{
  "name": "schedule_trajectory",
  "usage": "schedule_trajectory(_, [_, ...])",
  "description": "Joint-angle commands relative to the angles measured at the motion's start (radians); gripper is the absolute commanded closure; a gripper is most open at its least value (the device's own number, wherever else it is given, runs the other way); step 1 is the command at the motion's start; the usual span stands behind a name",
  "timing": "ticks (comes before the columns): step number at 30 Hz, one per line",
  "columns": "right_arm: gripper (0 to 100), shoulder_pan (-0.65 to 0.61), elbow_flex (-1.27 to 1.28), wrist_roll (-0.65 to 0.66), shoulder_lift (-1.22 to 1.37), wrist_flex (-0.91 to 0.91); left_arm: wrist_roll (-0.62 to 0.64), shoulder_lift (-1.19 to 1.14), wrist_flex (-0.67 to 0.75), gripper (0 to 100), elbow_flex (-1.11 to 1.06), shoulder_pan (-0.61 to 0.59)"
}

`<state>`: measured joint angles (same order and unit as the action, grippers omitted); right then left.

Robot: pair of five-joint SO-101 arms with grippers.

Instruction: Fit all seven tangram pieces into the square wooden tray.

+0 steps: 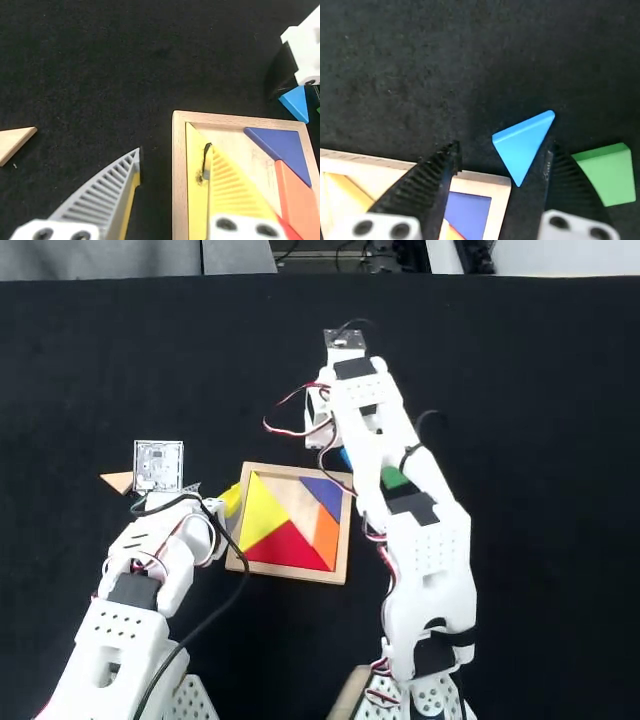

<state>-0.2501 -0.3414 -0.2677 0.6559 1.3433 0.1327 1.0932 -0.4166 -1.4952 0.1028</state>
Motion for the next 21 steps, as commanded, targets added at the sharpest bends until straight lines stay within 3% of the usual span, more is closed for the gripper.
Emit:
schedule_trajectory(1, [73.0, 0.025, -0.053, -0.037, -0.008, -0.009, -0.006, 0.011, 0.009, 79, 0.002, 0.007])
schedule_trajectory(9, [81.7, 0.032, -0.062, -0.071, 0.028, -0.009, -0.006, 0.011, 0.009, 79, 0.002, 0.007])
schedule_trajectory(21, [80.7, 0.035, -0.120, -0.071, 0.105, -0.008, -0.006, 0.011, 0.009, 79, 0.002, 0.007])
